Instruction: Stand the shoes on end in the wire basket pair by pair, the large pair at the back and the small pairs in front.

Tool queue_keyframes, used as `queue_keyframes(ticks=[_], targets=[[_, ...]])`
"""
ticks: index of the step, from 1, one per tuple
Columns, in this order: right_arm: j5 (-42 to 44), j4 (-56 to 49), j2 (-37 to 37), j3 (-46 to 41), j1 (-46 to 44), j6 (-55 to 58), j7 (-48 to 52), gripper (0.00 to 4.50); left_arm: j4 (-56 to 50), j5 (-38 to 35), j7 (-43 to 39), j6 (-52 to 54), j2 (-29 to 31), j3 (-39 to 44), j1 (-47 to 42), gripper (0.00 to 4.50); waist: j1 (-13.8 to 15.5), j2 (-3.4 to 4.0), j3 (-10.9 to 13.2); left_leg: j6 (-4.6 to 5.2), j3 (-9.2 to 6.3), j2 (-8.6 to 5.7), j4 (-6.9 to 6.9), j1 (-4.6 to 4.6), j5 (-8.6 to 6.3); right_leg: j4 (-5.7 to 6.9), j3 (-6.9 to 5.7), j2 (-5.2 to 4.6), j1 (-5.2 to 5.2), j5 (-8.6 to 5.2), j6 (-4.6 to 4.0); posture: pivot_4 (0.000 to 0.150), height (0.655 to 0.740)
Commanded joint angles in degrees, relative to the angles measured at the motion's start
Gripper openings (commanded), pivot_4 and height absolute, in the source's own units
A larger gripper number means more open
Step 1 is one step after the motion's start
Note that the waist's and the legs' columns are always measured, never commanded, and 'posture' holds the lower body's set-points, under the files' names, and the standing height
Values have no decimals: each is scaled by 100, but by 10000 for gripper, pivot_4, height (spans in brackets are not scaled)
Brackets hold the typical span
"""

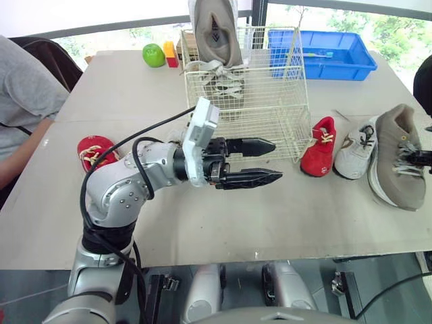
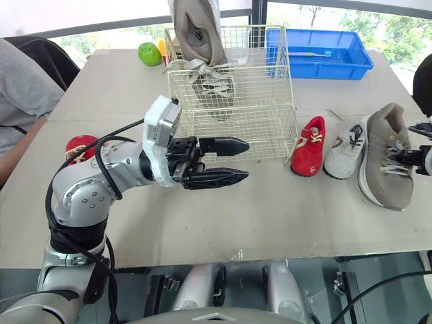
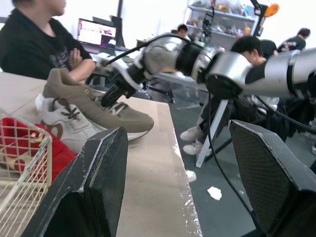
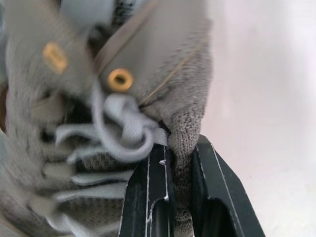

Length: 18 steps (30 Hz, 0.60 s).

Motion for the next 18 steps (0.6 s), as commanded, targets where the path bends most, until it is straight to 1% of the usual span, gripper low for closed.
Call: queue_keyframes(ticks=[1,2,3,4,5,7,8,10,11,13,15,16,18], targets=[[774,-2120,430,-2423,-33,137,-880,750,-118,-304,252,78,-52,214,3,35665,-15,17,-3,0,0,-1,-6,5,0,3,15,0,-8,0,1,1500,7400],[1054,-2597,737,-2850,-150,253,-1104,750,-100,-374,333,105,-69,277,18,35665,-69,17,-4,0,-1,0,-8,6,0,3,16,2,-8,0,1,1500,7400],[1223,-3053,985,-3075,-345,486,-1406,750,-88,-447,421,137,-81,333,33,35665,-126,18,-4,0,-7,2,-8,8,0,5,20,7,-10,1,1,1500,7400],[1319,-3382,1145,-3161,-463,687,-1638,750,-78,-499,465,156,-72,373,46,35665,-164,20,-5,0,-10,6,-9,14,0,9,22,12,-10,1,1,1500,7400],[1573,-3746,1444,-3162,-690,594,-1789,750,-89,-487,563,134,-83,402,63,35665,-180,22,-5,-1,-11,8,-10,20,0,12,30,18,-10,1,0,1500,7400],[1696,-4227,1834,-2580,-1180,282,-1971,750,-93,-601,897,162,-151,537,101,35665,-245,22,-6,-1,-13,10,-14,25,0,13,24,24,-8,1,-1,1500,7400],[1762,-4235,2145,-2313,-1665,150,-2153,750,-173,-442,1164,20,-233,594,152,35665,-291,24,-6,-1,-13,14,-14,27,0,15,28,27,-8,2,-2,1500,7400],[1589,-4042,2712,-1684,-2461,-339,-2370,750,-363,-221,1563,-290,-423,721,326,35665,-378,33,-9,0,0,12,-17,46,0,19,62,34,-8,7,-9,1500,7400],[1419,-3879,2973,-1351,-2756,-672,-2403,750,-418,-195,1578,-480,-518,797,416,35665,-405,33,-9,0,2,11,-18,49,0,20,66,34,-8,8,-9,1500,7400],[917,-3352,3413,-627,-3203,-1593,-2274,750,-560,-403,1674,-444,-423,1042,666,35665,-427,33,-10,-1,8,11,-24,54,0,23,71,36,-8,9,-12,1500,7400],[669,-2745,3860,-225,-3590,-2458,-2157,750,-633,-513,1780,-489,-325,1316,895,35665,-407,31,-10,-1,5,14,-39,53,0,17,61,37,-10,8,-12,1500,7400],[599,-2344,4124,-122,-3815,-2929,-2152,750,-732,-495,1723,-601,-258,1470,1095,35665,-385,31,-11,-1,5,16,-43,50,1,13,53,37,-11,8,-13,1500,7400],[342,-1629,4422,71,-4114,-3823,-2146,750,-870,-457,1615,-771,-131,1672,1377,35665,-353,31,-11,-2,4,17,-47,32,1,8,45,34,-26,8,-13,1500,7400]])
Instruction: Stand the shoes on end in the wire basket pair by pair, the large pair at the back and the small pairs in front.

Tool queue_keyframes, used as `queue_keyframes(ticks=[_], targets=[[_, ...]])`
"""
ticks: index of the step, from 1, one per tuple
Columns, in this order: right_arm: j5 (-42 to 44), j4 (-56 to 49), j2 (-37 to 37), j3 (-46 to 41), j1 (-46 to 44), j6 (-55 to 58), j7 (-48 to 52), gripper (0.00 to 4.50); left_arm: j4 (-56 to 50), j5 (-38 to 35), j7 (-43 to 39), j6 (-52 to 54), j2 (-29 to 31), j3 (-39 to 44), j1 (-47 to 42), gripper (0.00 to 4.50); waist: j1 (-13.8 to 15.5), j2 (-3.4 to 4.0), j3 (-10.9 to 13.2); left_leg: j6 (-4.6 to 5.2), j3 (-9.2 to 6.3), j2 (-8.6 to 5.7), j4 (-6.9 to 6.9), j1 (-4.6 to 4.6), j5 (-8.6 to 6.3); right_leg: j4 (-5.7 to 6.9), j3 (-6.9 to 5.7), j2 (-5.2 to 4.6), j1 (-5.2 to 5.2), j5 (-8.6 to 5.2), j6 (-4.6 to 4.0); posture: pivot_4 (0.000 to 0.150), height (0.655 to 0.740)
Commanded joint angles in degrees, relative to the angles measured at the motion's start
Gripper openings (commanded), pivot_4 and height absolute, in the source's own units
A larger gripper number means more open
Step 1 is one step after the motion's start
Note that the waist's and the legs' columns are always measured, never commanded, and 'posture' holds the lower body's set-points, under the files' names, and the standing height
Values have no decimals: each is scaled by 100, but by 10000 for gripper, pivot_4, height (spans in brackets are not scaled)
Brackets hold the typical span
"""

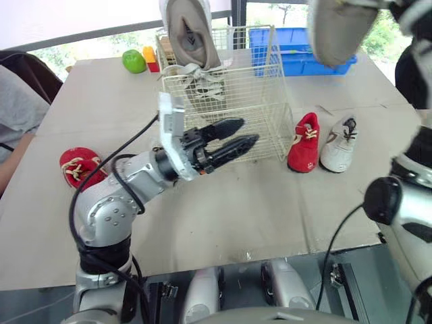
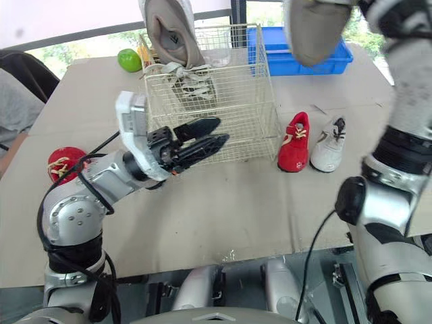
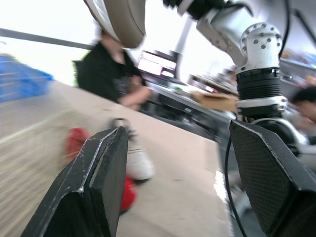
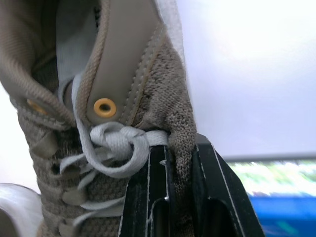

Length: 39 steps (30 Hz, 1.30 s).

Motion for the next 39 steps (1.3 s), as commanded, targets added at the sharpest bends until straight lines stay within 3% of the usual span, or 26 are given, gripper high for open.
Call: queue_keyframes(ticks=[1,6,11,16,21,27,28,31,34,36,39], targets=[[-537,1086,297,304,-581,-1841,51,750,-480,-50,-91,-416,189,473,384,35665,62,0,0,-4,-1,-1,-1,-20,2,-2,-7,-6,-15,0,0,1500,7400],[-1357,3204,622,780,-989,-4284,125,750,-847,-78,127,-705,453,959,762,35665,218,-12,7,-26,2,-10,-4,-41,15,-31,-15,-41,-17,-2,4,1500,7400],[-1341,4301,772,735,-1111,-5313,308,750,-849,-52,229,-870,656,1206,982,35665,244,-17,7,-26,-2,-10,-5,-37,15,-34,-21,-43,-9,-1,4,1500,7400],[-1584,5304,1109,948,-548,-5861,479,750,-986,82,336,-1075,689,1279,1354,35665,180,-33,-3,-17,-7,-8,-30,-10,9,-22,-18,-38,-7,-1,3,1500,7400],[-1503,5131,1197,977,232,-5445,678,750,-940,112,387,-1177,738,1300,1526,35665,156,-42,-8,-21,-11,-5,-35,-5,12,-9,-38,-39,1,-2,-1,1500,7400],[-1045,4045,1124,831,886,-4376,874,750,-893,209,349,-1267,760,1269,1714,35665,227,-56,-16,-20,-24,-8,-32,48,11,-18,-42,-43,61,-2,-3,1500,7400],[-1025,3871,1107,854,968,-4235,895,7318,-886,231,324,-1286,774,1265,1736,35665,243,-56,-16,-19,-24,-8,-40,73,11,-31,-45,-43,91,-3,-4,1500,7400],[-926,3299,1070,897,1193,-3807,909,19384,-862,263,302,-1334,781,1270,1771,35665,251,-58,-18,-19,-24,-6,-40,80,11,-48,-60,-42,111,-3,-6,1500,7400],[-862,2162,938,1031,1521,-3141,875,36370,-866,317,302,-1375,777,1290,1877,35665,260,-59,-18,-19,-25,-7,-40,77,11,-51,-61,-42,111,-3,-5,1500,7400],[-1000,1382,749,1287,1764,-2811,1004,43911,-872,291,375,-1383,755,1334,1957,35665,277,-57,-17,-19,-28,-6,-42,74,11,-52,-65,-43,110,-3,-5,1500,7400],[-1015,341,409,1479,2101,-2264,1083,43911,-844,364,617,-1395,705,1410,2069,35665,266,-56,-15,-19,-28,-7,-44,68,11,-63,-64,-46,109,-3,-5,1500,7400]])
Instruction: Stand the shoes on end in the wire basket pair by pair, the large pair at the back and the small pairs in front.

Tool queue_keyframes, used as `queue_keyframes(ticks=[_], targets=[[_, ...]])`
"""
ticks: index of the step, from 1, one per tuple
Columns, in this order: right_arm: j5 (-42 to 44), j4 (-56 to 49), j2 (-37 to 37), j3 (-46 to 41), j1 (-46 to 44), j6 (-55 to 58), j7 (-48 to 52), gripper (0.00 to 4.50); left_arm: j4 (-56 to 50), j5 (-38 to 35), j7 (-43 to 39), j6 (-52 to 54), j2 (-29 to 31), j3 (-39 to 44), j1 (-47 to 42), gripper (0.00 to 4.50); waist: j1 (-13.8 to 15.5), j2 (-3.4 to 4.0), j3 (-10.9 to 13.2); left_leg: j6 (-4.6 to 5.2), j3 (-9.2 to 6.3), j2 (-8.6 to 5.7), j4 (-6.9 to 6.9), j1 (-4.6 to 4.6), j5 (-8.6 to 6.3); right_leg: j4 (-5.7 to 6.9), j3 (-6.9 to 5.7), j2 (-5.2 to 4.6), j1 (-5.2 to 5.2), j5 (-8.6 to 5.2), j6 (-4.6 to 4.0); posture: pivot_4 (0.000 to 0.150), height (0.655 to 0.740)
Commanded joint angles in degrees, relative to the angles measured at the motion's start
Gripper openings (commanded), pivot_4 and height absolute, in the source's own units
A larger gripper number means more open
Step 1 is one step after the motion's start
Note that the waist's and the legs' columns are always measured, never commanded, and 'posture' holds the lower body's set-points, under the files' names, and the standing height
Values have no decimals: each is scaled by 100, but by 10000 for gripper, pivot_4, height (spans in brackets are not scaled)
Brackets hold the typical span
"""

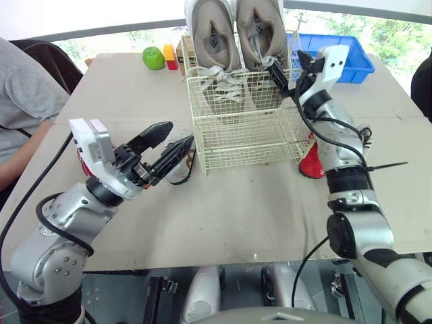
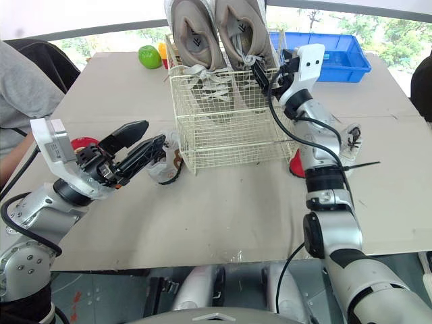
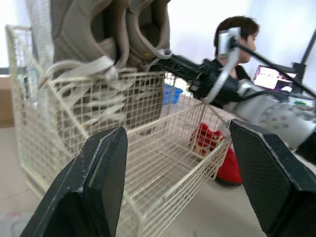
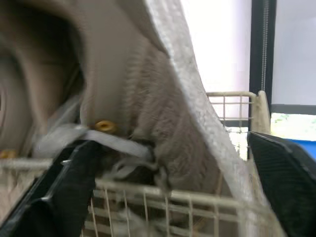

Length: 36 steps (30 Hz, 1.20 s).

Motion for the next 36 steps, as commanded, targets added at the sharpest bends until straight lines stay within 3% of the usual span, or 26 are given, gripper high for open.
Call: queue_keyframes(ticks=[1,6,10,13,20,24,29,32,36], targets=[[99,-1361,-437,47,226,655,98,43911,-91,52,353,-135,-51,253,92,35665,-24,3,2,1,-1,0,-2,1,0,-1,5,0,-1,0,0,1500,7400],[650,-2810,-1427,-41,845,1334,999,43911,11,540,1148,-132,-271,521,536,35665,-52,6,4,2,0,4,-14,4,-1,-5,19,6,-12,0,1,1500,7400],[2070,-4452,-2547,142,1669,2485,2533,43911,-257,1182,1820,-128,-610,336,1068,35665,-39,6,4,3,1,10,-28,5,-2,-21,13,12,-10,0,1,1500,7400],[2578,-5175,-2924,212,2086,2828,2842,43911,-550,1716,2373,60,-910,-115,1446,35665,-46,0,7,14,-2,13,-31,5,-9,-33,22,4,-7,0,1,1500,7400],[2798,-5722,-3192,78,2939,2830,2979,43911,-544,2738,3079,305,-1321,-1180,1388,35665,-3,-16,4,15,4,5,-1,4,-9,-36,28,3,3,-13,-20,1500,7400],[2766,-5827,-3345,-19,3178,2798,2924,43911,-500,3118,2961,71,-1494,-1617,1289,35665,-20,-21,2,15,6,4,-2,6,-9,-35,30,7,3,-12,-20,1500,7400],[2839,-5941,-3476,-170,3280,2825,2792,43911,-34,3594,3097,-63,-1743,-1666,1321,35665,-22,-21,2,16,5,3,-8,5,-10,-36,24,13,1,-2,-1,1500,7400],[2862,-5986,-3517,-207,3329,2830,2757,44806,165,3837,3011,-213,-1795,-1733,1265,26721,-15,-23,3,16,6,3,-7,4,-10,-36,22,12,1,-4,-4,1500,7400],[2843,-5968,-3517,-216,3338,2809,2677,44806,466,3999,2797,-511,-1858,-1789,1125,7764,-12,-25,2,16,6,4,-5,4,-10,-37,25,8,2,-13,-19,1500,7400]])
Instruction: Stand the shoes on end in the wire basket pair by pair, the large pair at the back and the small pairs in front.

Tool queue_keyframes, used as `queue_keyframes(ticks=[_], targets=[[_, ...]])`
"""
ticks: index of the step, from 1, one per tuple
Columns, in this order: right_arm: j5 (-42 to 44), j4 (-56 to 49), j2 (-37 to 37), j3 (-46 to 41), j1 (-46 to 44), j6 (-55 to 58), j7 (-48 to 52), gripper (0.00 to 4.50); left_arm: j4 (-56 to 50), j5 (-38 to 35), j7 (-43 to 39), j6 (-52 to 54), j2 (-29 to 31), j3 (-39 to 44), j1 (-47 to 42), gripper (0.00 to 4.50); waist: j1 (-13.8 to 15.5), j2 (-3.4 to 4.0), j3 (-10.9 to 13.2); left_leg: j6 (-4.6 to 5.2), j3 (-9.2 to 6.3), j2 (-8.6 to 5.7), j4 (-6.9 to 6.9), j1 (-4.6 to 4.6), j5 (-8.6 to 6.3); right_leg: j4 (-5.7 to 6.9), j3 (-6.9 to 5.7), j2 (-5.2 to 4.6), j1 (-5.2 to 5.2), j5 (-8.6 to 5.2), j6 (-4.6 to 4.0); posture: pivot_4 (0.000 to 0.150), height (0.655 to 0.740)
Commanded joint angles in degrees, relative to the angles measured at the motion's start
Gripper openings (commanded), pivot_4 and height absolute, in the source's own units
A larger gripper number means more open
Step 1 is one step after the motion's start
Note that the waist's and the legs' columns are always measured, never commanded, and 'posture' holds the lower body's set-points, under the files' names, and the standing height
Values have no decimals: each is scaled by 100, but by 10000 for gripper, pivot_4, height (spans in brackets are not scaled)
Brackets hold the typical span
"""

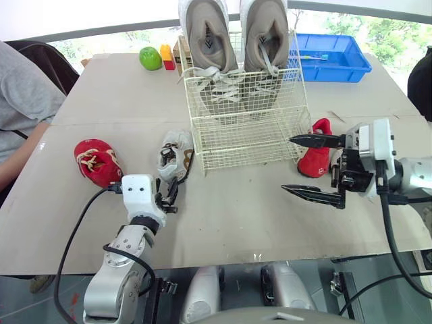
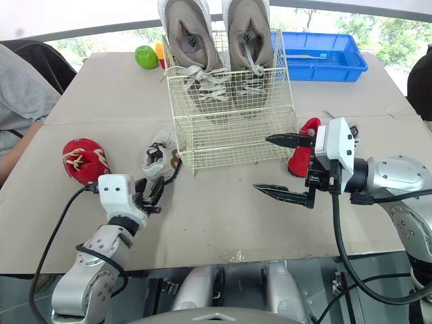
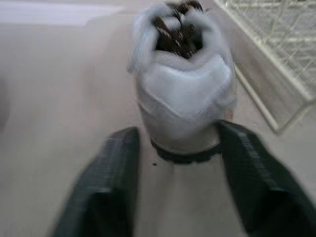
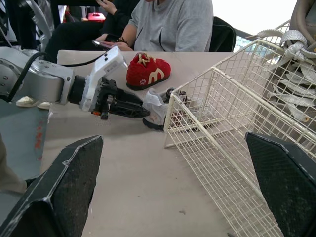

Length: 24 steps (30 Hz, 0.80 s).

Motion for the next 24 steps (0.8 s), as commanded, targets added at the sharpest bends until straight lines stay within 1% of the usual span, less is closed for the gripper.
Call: queue_keyframes(ticks=[1,2,7,9,10,11,13,14,16,18,20,21,24], targets=[[85,-151,-53,-160,-25,-46,-73,44806,234,195,-218,-490,-48,14,-180,2220,3,0,0,0,0,0,0,0,0,0,-1,0,0,0,0,1500,7400],[64,-133,-51,-133,-28,-58,-71,44806,302,208,-282,-591,-54,32,-222,998,3,0,0,0,0,-1,0,0,0,1,-2,1,0,0,0,1500,7400],[-6,-68,0,-32,-43,-101,-88,44806,346,279,-471,-898,-41,137,-224,998,3,0,0,0,0,0,0,-2,0,0,-2,0,0,1,1,1500,7400],[-68,-31,37,51,-55,-136,-81,44806,322,319,-540,-1032,1,215,-187,998,3,-1,0,0,0,0,0,-2,0,0,-2,0,0,11,18,1500,7400],[-86,-20,58,89,-68,-142,-83,44806,274,274,-626,-1121,19,275,-157,998,1,-1,0,1,0,1,0,-2,0,0,-3,0,0,11,19,1500,7400],[-94,-3,77,109,-81,-145,-83,44806,173,31,-871,-1136,52,322,-103,998,-2,0,0,0,1,1,0,-2,0,0,-4,0,0,10,18,1500,7400],[-120,28,85,125,-90,-165,-63,44806,-8,-16,-936,-1097,80,421,1,998,-7,0,0,1,0,3,0,-1,0,0,-2,0,-1,6,11,1500,7400],[-130,39,80,128,-90,-176,-51,44806,-54,-51,-923,-1029,64,455,30,6850,-5,0,0,1,-1,3,-1,-1,0,0,-1,-1,-1,3,6,1500,7400],[-141,54,73,128,-92,-193,-42,44806,-157,17,-775,-866,-8,401,-6,12970,3,-1,0,1,-2,3,0,-2,0,-1,-1,-2,0,0,0,1500,7400],[-148,40,75,130,-82,-202,-50,44806,-200,166,-527,-651,-136,259,-193,24233,13,-1,0,1,-2,2,0,-2,0,-1,-2,-2,0,0,1,1500,7400],[-159,13,66,136,-68,-213,-59,44806,-130,249,-392,-460,-189,197,-406,30571,22,-3,0,1,-1,0,1,-3,0,-1,-2,-2,1,1,3,1500,7400],[-144,-7,60,123,-59,-207,-68,44806,-74,257,-380,-411,-202,195,-516,36190,22,-5,-1,1,0,-2,2,-3,0,-1,-3,-1,1,11,20,1500,7400],[-77,-65,23,56,-29,-180,-68,44806,77,269,-373,-267,-200,194,-761,36190,-5,-6,-2,1,-1,-3,2,-3,0,0,-4,2,1,12,22,1500,7400]])
